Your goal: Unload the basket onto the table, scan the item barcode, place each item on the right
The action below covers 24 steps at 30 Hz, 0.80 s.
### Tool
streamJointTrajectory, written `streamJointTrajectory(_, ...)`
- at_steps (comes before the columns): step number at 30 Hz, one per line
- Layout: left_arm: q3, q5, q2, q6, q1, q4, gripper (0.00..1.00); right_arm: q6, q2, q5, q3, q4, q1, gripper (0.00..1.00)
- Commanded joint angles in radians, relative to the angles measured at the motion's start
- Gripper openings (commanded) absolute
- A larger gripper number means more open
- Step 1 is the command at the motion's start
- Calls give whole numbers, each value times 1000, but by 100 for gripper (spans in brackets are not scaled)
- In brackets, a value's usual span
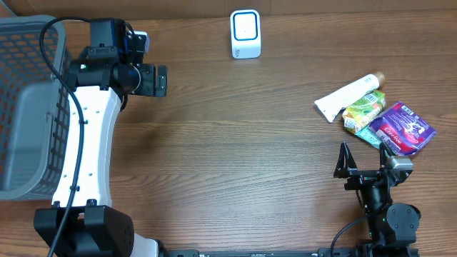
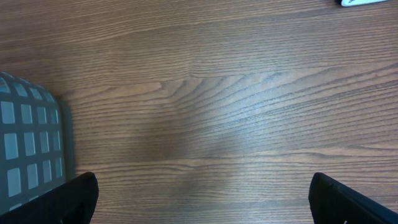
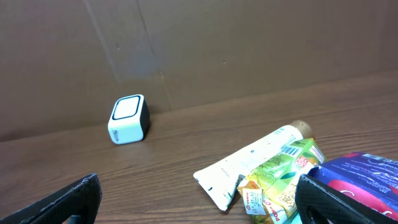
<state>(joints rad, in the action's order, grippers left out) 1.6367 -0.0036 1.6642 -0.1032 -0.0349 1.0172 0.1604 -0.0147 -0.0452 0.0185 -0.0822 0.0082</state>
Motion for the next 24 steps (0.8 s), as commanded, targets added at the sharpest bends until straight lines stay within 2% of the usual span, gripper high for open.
streamJointTrajectory(1,7,0,-22,18,-4,0,100,-5,12,-2,-11,3,3,100)
streamJointTrajectory(15,7,-3,-32,17,-3,1,100,-5,12,-2,-11,3,3,100)
streamJointTrajectory(21,-7,-39,-147,13,-3,35,99,-5,12,-2,-11,3,3,100)
streamJointTrajectory(24,-84,-56,-247,-4,-3,6,100,-5,12,-2,-11,3,3,100)
